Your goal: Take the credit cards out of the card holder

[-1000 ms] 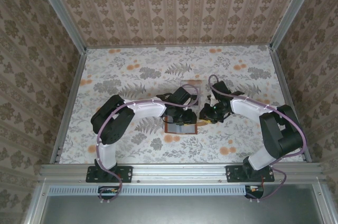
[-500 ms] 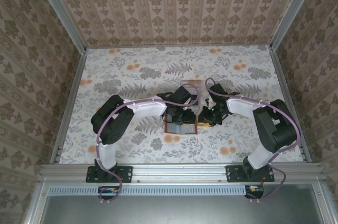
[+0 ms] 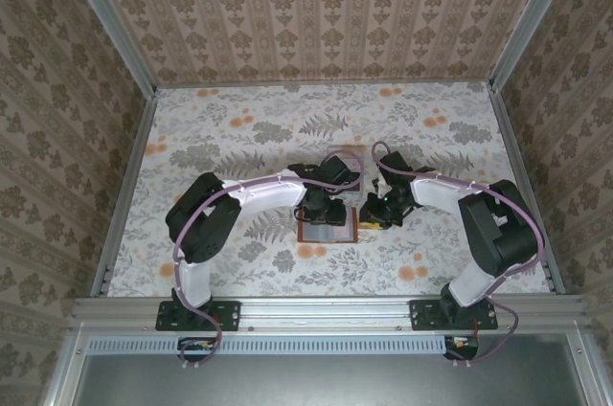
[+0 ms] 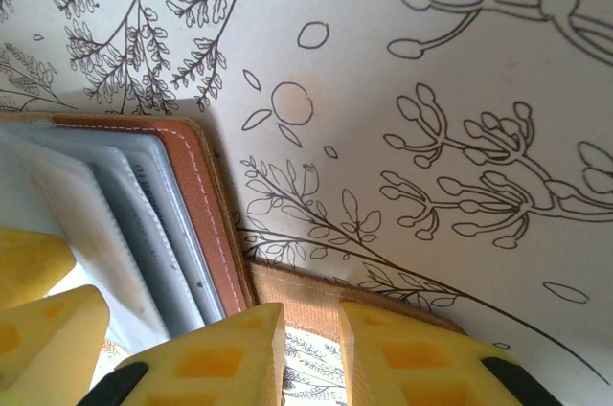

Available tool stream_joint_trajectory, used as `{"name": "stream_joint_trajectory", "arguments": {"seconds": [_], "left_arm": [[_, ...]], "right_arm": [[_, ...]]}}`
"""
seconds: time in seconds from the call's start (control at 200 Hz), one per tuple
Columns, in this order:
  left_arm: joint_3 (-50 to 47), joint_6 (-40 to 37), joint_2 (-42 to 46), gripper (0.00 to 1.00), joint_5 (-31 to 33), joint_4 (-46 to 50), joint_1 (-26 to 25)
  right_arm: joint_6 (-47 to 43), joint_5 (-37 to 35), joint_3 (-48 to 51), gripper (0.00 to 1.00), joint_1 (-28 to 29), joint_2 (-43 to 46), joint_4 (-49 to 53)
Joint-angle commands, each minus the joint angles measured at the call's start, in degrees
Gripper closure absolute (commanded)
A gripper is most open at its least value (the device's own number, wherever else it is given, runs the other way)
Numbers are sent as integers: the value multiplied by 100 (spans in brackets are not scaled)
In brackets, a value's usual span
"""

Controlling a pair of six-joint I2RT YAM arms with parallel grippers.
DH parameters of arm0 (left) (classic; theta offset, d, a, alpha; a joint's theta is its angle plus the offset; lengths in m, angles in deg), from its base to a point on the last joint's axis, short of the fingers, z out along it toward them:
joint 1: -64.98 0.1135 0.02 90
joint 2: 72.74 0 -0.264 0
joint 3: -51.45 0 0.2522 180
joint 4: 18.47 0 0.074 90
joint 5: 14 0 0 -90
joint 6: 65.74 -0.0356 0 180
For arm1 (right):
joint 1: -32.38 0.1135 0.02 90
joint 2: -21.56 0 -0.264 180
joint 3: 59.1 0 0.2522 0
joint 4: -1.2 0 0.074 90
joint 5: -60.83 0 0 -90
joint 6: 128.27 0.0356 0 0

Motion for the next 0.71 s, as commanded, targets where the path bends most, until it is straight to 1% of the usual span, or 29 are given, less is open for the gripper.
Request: {"name": "stream_joint_trajectory", "arguments": {"seconds": [0.0,0.28,0.7], "left_arm": [[165,-193,138,63,554,722,-50],[214,-297,378,61,969,1113,-34],[91,-262,523,62,870,994,-8]], "right_arm": [[-98,-219,-36,76,22,-10,171],[-124,-235,-72,76,21,-23,208],[-139,-243,-141,76,24,-7,270]]}}
